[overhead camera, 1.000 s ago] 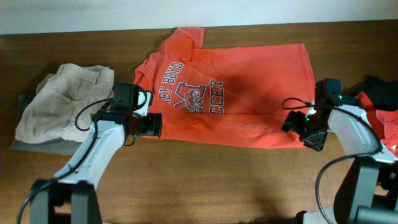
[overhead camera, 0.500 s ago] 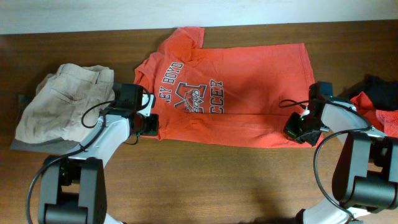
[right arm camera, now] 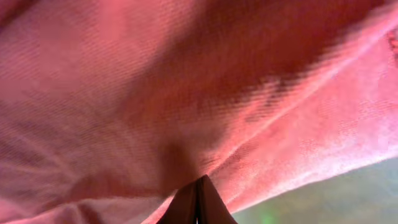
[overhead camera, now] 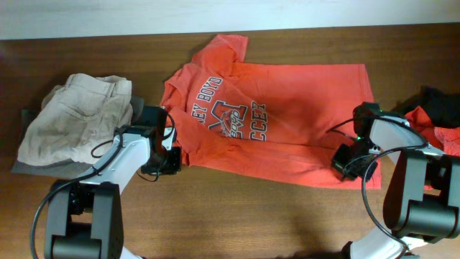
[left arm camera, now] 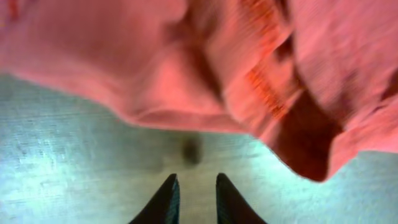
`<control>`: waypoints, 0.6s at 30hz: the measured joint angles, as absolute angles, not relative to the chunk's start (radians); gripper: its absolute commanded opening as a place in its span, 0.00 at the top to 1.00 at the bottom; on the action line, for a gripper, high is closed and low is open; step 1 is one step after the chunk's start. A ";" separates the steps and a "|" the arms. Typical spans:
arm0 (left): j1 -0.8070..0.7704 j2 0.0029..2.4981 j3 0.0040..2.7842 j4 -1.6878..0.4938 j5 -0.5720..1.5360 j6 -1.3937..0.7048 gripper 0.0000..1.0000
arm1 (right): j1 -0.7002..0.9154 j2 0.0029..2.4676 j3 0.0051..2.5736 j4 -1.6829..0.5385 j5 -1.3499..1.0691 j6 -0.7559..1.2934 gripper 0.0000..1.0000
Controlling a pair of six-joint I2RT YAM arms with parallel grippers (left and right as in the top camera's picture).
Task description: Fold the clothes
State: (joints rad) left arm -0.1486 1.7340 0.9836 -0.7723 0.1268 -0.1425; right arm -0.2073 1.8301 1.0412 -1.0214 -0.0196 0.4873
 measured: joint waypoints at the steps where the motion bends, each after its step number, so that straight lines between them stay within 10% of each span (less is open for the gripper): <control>1: -0.149 1.734 0.984 -0.785 0.127 -0.146 0.81 | -0.207 1.830 1.038 -1.036 -0.001 0.494 0.96; 18: -0.149 1.451 0.981 -0.648 0.112 -0.096 0.78 | -0.208 1.732 1.027 -1.018 0.108 0.525 0.96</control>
